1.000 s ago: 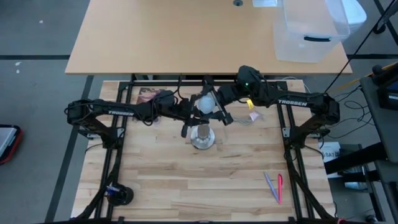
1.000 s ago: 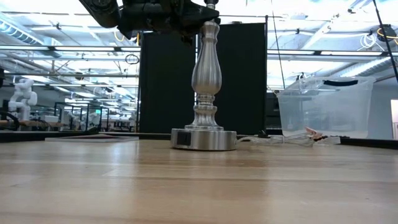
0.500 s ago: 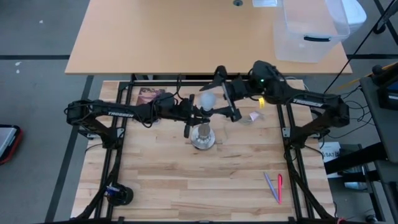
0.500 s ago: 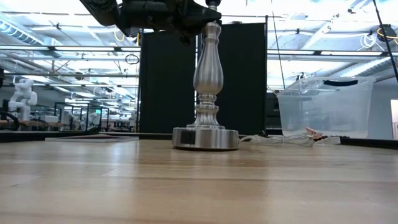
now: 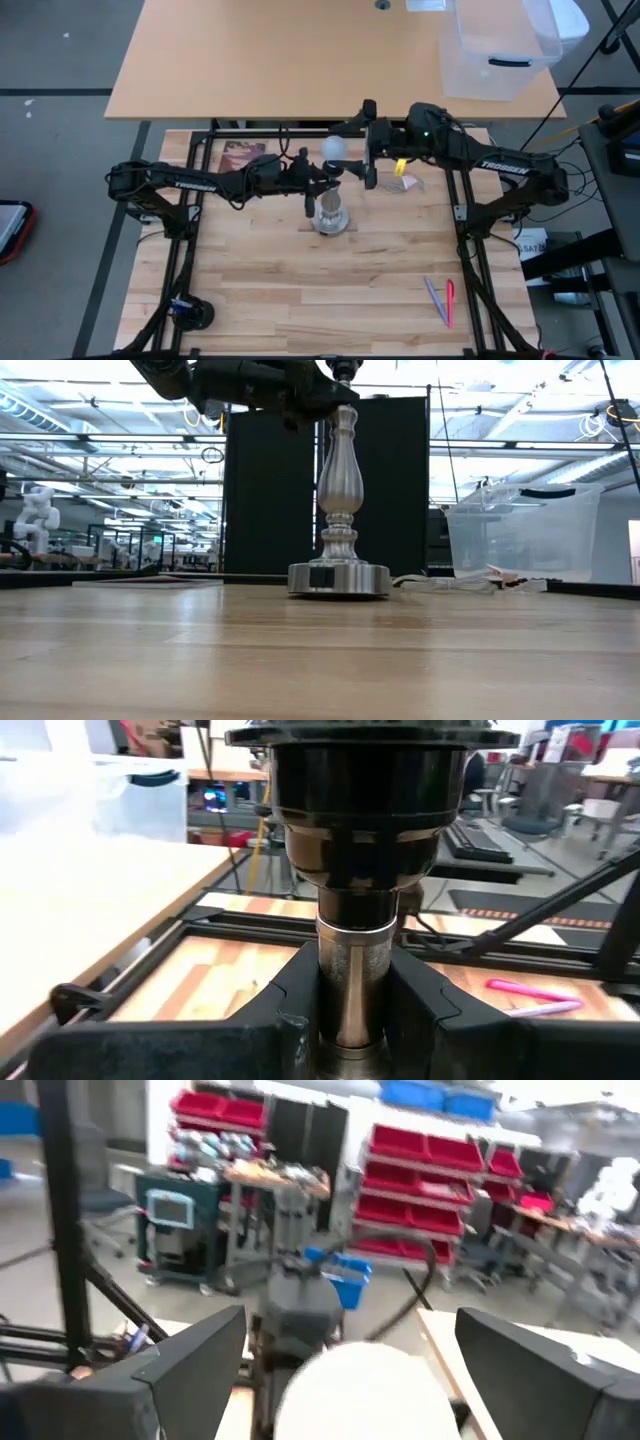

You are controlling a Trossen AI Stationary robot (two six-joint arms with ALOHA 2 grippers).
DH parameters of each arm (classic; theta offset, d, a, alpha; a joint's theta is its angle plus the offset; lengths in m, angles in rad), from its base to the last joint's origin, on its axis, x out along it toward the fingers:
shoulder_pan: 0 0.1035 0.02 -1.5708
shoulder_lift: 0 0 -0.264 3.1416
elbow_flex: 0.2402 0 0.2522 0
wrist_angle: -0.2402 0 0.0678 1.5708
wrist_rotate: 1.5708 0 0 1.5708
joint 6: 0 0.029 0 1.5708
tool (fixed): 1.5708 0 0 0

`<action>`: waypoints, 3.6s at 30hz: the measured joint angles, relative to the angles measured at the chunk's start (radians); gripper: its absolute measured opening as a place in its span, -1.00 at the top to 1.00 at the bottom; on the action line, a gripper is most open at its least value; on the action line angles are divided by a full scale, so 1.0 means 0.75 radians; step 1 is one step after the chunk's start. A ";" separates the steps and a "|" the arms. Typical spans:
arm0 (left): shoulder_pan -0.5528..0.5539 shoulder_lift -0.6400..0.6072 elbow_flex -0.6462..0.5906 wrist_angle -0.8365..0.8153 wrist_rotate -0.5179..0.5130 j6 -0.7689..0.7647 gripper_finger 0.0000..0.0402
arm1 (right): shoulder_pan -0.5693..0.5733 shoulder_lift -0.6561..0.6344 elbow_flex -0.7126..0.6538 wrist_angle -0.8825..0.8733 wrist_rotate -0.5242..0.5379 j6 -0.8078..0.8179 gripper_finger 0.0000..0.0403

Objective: Screw lightbulb
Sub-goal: Remove the lightbulb from the lamp

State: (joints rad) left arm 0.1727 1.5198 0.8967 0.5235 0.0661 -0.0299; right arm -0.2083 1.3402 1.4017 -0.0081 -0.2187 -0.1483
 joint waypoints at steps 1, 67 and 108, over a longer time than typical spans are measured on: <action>-0.001 0.000 0.000 0.003 -0.013 0.006 0.64 | 0.010 0.002 -0.001 -0.015 0.035 0.002 -0.76; 0.025 0.000 0.003 -0.008 0.519 0.119 0.64 | -0.030 0.166 0.000 -0.003 -0.563 -0.152 -0.22; 0.052 -0.003 0.000 -0.014 0.639 0.163 0.64 | -0.089 0.209 -0.005 0.322 -0.796 0.071 -0.68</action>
State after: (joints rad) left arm 0.2119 1.5177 0.8967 0.5127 0.5456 0.0924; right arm -0.2749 1.4973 1.3978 0.2337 -0.8159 -0.0949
